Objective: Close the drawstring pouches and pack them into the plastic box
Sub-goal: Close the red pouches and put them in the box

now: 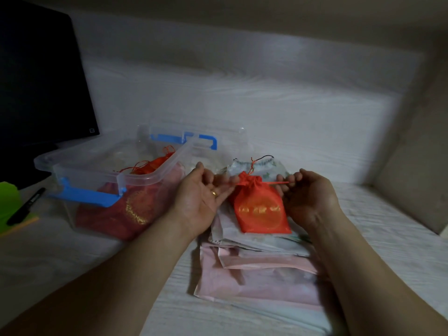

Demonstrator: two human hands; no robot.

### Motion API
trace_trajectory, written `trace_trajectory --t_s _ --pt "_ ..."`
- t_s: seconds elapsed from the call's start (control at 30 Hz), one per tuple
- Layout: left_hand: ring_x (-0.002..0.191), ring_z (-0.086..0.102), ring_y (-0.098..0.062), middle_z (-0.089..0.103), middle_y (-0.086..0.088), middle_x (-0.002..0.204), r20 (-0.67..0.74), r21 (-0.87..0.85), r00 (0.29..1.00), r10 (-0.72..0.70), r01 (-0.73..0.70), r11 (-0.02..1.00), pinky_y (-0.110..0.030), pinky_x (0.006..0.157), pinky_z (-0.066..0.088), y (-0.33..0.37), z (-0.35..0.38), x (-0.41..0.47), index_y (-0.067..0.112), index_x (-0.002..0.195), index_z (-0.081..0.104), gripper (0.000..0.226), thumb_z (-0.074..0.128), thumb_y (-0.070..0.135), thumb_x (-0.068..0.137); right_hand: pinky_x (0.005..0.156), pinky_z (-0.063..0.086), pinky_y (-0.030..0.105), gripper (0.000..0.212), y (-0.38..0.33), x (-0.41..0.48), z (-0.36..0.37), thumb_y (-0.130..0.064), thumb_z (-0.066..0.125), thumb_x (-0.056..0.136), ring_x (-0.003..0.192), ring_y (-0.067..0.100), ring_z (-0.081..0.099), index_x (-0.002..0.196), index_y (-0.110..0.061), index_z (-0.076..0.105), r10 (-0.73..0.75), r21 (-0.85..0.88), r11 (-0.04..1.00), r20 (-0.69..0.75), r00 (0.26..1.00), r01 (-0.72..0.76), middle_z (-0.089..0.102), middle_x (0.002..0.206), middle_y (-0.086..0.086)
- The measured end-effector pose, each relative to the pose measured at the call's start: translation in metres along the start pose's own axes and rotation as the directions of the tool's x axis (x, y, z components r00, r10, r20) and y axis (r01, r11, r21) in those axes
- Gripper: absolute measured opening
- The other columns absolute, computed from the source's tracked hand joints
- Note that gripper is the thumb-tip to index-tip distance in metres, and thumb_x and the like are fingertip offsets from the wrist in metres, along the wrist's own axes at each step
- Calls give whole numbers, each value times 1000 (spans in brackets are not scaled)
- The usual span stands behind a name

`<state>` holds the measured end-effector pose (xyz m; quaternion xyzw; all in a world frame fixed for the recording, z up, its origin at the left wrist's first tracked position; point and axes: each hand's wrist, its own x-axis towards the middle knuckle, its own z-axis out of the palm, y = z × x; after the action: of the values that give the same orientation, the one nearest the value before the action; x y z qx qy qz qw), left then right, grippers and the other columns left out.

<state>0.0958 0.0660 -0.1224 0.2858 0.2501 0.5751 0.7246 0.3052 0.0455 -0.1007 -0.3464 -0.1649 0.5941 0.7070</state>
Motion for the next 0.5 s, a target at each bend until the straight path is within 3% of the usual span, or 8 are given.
trace_trajectory --t_s 0.07,0.13,0.2,0.27,0.33,0.4,0.5 --pt "53 50 -20 40 -3 53 -16 0 1000 -13 13 1000 -42 84 55 -3 3 0 17 63 37 51 39 37 110 66 43 29 36 0 0 1 -21 41 101 54 15 43 65 -22 37 19 -25 999 -21 1000 -20 36 52 -3" --pt "47 28 -15 26 1 51 -12 60 1000 9 -9 998 -34 65 40 -7 4 1 20 59 35 53 42 36 109 57 34 29 38 5 -1 7 -19 40 99 41 13 33 61 -23 33 36 -114 993 -16 999 -37 27 48 -5" --pt "45 21 -14 23 2 50 24 181 998 53 -57 982 -37 60 19 -8 4 0 22 58 34 53 43 36 109 51 28 28 39 9 -4 11 -17 40 98 37 13 29 60 -22 33 26 -247 969 14 1000 -22 24 49 -5" --pt "48 18 -14 21 2 53 95 359 987 130 -156 920 -46 67 9 -8 3 -3 24 62 32 51 43 36 110 50 29 29 37 11 -8 13 -19 43 100 39 15 32 63 -20 36 6 -414 910 88 996 31 28 54 -1" --pt "51 19 -13 23 3 55 205 528 962 180 -264 807 -42 61 11 -9 2 -8 25 66 33 47 43 36 111 54 38 32 36 13 -14 15 -23 45 103 46 19 43 67 -17 45 2 -507 856 193 981 98 40 60 4" --pt "52 32 -9 36 7 57 324 680 929 180 -361 638 -31 54 24 -12 4 -14 22 71 47 40 50 38 108 65 49 34 34 15 -23 19 -26 48 105 60 21 59 76 -11 58 -56 -535 814 317 947 227 58 67 7" --pt "61 45 -5 50 4 63 432 800 891 139 -450 397 -32 60 40 -20 6 -11 19 74 55 38 65 48 98 78 57 34 28 17 -33 27 -27 54 104 86 25 70 93 -8 71 -130 -503 772 473 872 388 72 90 11"
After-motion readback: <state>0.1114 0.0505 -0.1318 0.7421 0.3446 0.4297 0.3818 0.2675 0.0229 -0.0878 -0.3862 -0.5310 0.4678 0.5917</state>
